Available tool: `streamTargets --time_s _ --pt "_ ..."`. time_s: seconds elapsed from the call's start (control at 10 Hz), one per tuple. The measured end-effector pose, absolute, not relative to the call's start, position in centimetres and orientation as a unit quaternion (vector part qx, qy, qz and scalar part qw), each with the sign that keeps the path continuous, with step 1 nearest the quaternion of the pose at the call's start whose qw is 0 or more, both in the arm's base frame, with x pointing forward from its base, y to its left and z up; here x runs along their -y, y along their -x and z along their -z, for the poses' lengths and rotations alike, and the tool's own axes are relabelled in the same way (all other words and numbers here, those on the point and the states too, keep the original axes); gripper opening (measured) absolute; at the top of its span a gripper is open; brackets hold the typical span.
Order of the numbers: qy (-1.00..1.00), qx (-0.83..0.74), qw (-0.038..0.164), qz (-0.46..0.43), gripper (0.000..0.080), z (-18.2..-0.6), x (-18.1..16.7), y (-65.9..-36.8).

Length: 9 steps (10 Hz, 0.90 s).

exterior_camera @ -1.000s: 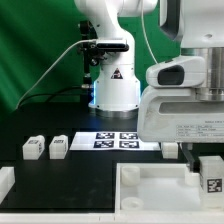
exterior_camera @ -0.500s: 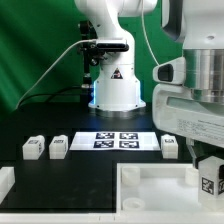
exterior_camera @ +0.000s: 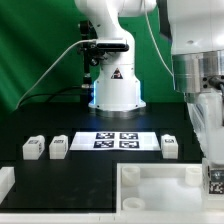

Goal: Assemble one leg

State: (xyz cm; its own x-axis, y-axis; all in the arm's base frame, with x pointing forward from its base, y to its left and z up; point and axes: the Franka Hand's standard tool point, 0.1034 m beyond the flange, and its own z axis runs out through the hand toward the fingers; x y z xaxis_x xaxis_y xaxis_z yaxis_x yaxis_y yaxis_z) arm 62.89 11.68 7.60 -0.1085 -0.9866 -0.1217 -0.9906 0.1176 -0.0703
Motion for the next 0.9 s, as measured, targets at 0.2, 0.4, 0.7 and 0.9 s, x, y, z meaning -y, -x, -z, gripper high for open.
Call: streamTargets --time_s 0.2,0.4,0.7,0.9 --pt "0.695 -0.715 0.077 -0.002 0.0513 -7.5 -11.6 -63.1" --pt "0.775 -0.624 0.092 0.029 0.0622 -6.6 -12.3 -62.3" --pt "0.857 -0.506 0.087 0.036 0.0648 -6.8 -12.6 -62.5" --pt "0.906 -0.412 0.082 0.045 0.0648 -6.8 -12.5 -62.5"
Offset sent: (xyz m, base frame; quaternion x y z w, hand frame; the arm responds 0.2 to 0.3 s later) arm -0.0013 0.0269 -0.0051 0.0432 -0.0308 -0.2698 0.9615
